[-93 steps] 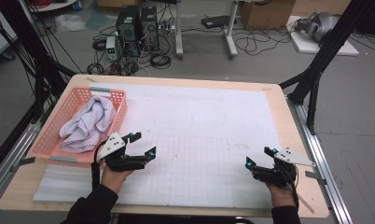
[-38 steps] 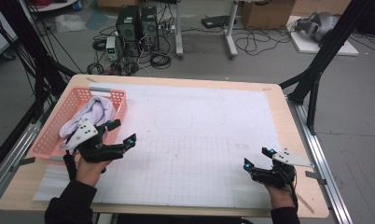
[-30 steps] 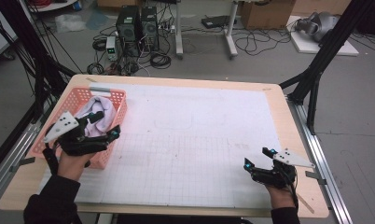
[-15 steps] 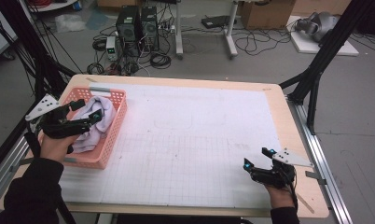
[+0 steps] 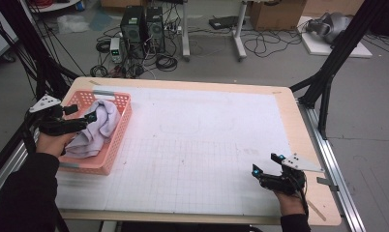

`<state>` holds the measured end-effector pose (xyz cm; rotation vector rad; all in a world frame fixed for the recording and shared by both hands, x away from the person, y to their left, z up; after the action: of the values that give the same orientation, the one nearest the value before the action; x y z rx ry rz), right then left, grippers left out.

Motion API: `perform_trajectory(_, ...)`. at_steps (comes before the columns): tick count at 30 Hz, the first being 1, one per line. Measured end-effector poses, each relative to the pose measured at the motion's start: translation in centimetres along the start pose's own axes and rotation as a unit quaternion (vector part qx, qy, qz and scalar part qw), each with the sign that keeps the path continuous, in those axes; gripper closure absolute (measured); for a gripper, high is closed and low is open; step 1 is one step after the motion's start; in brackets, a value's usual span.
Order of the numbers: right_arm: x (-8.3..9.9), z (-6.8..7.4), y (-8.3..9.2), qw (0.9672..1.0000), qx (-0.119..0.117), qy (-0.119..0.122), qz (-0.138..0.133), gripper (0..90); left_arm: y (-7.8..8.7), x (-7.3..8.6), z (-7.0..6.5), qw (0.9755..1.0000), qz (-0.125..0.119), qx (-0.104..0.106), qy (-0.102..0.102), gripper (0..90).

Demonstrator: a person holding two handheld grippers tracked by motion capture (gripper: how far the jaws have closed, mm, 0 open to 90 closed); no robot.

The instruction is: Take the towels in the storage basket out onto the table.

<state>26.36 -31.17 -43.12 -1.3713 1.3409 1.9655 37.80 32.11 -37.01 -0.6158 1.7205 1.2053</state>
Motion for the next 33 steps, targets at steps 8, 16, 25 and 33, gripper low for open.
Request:
perform_trajectory(8, 0.0, 0.1, 0.1, 1.0000, 0.000, 0.001, 0.001, 14.7, -2.6, 1.2, 1.0, 0.9964, 0.080, -0.029, 0.003, 16.3)
perform_trajectory(16, 0.1, 0.0, -0.1, 1.0000, -0.001, 0.002, 0.005, 14.7, -5.3, 2.5, 1.2, 0.9873, 0.148, -0.056, -0.013, 15.9)
perform_trajectory(25, 0.2, -0.1, 0.1, 1.0000, -0.002, 0.002, 0.005, 14.7, -6.5, 3.4, 1.1, 0.9741, 0.201, -0.089, -0.054, 15.4)
perform_trajectory(33, 0.3, -0.2, 0.2, 1.0000, 0.000, -0.003, 0.005, 14.7, -6.1, 3.6, 1.3, 0.9736, 0.196, -0.106, -0.047, 17.2)
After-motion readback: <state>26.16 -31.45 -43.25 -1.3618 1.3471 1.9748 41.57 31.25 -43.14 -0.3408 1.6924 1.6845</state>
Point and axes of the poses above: each handheld gripper's, and its own axes: y roughly backward along the jaws, x roughly out of its underside, z roughly to its left, the point moved 2 cm from there along -y, roughly forward along the jaws, and after that the axes turned 3 degrees about z, right-handed, at the moved point
